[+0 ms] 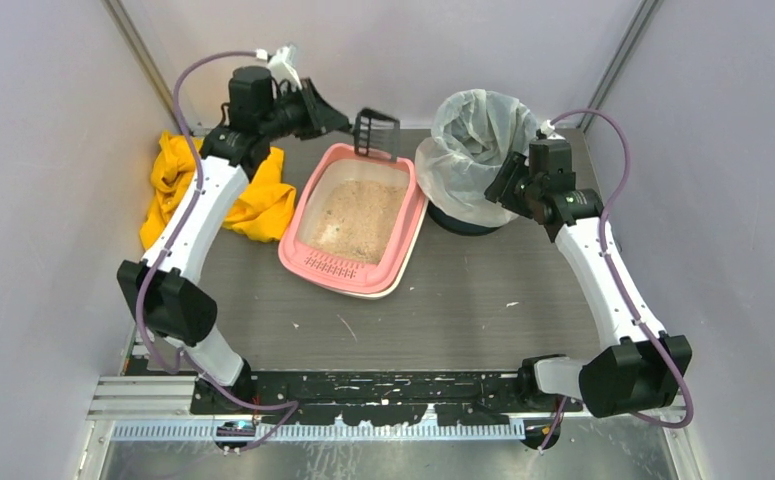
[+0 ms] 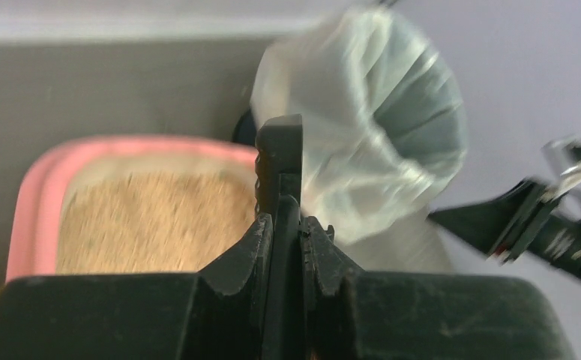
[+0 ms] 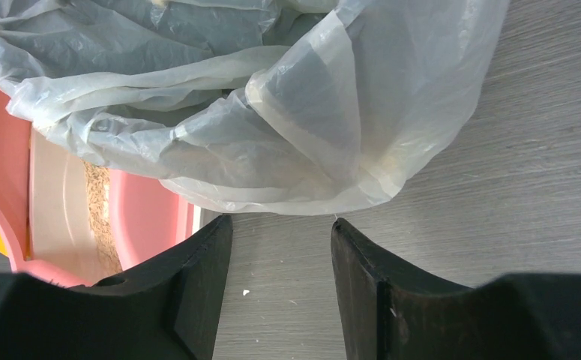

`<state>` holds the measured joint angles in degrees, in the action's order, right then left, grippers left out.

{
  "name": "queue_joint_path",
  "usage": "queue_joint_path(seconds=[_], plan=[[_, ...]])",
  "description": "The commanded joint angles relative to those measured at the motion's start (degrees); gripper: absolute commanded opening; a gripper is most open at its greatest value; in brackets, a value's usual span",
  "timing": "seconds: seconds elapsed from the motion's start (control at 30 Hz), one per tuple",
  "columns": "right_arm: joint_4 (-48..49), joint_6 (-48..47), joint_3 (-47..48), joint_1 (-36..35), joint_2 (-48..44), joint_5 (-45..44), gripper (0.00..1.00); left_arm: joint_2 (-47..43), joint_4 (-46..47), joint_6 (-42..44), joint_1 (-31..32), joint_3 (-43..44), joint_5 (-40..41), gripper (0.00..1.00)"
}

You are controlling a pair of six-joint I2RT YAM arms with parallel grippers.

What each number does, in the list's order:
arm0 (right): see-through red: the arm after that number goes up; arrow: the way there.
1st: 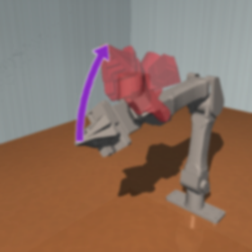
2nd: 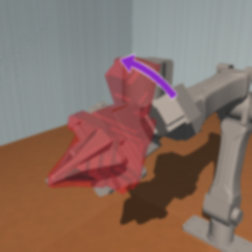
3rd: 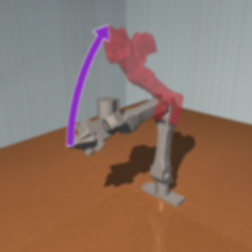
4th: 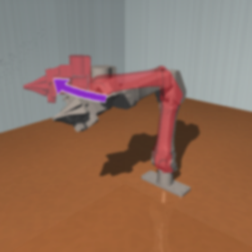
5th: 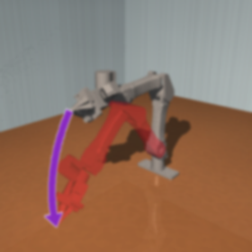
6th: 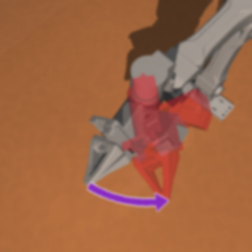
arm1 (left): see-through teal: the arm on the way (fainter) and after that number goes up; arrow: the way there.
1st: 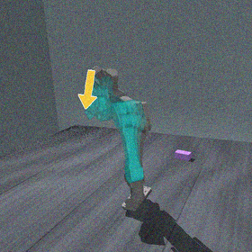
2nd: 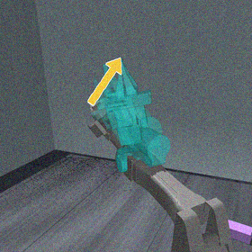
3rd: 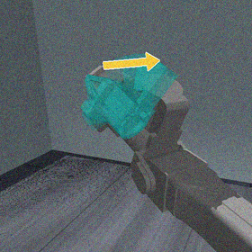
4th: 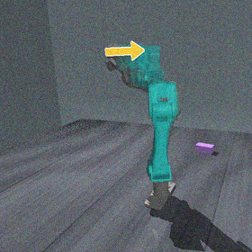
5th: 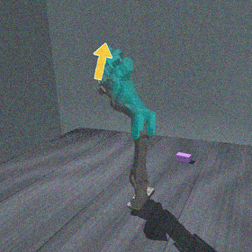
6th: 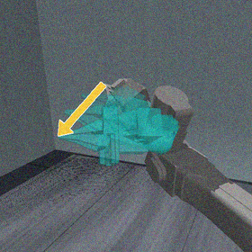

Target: Clean the litter box

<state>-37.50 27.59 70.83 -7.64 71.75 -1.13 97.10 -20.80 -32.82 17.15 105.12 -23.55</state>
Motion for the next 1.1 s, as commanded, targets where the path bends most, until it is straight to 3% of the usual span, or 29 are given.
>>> queue_joint_path(seconds=[0.0, 0.2, 0.4, 0.63, 0.7, 0.77, 0.8, 0.83, 0.87, 1.07], plan=[[5.87, 1.76, -0.96, 0.12, 0.47, 3.01, 0.56, -4.09, -7.34, 6.07, -0.44, -11.43, 2.39, 0.0], [7.42, 3.23, -2.09, 0.03, 0.76, 4.26, 0.56, -2.98, -1.46, 2.84, -1.88, -23.11, -4.58, 0.0], [7.0, 3.47, -2.69, -0.16, -0.25, 3.37, 0.56, 3.35, 0.24, 2.01, -2.16, -22.91, -6.4, 0.0], [5.48, 2.49, -2.69, -0.18, -1.07, 2.61, 0.56, 8.08, -7.39, 4.1, -2.1, -18.3, -4.39, 0.02], [5.58, 2.34, -3.11, -0.12, -1.08, 2.12, 0.57, 8.61, -12.87, 7.74, -2.05, -15.86, -2.57, 0.13], [5.89, 2.33, -3.25, -0.12, -0.5, 2.21, 0.56, 8.18, -15.45, 9.91, -2.04, -14.98, -0.81, 0.32], [6.2, 2.29, -3.17, -0.11, 0.01, 2.62, 0.56, 7.79, -16.12, 10.61, -2.03, -14.99, 0.25, 0.5], [6.46, 2.31, -2.99, -0.16, 0.63, 2.93, 0.56, 7.23, -16.81, 11.05, -2.03, -15.16, 1.54, 0.76], [6.8, 2.37, -2.76, -0.13, 1.26, 3.28, 0.56, 6.63, -17.45, 11.55, -1.96, -15.36, 3.1, 0.96], [8.4, 2.33, -0.11, -0.15, 4.9, 4.59, 0.56, 1.8, -15.68, 13.38, -1.77, -18.2, 5.92, 1.0]])
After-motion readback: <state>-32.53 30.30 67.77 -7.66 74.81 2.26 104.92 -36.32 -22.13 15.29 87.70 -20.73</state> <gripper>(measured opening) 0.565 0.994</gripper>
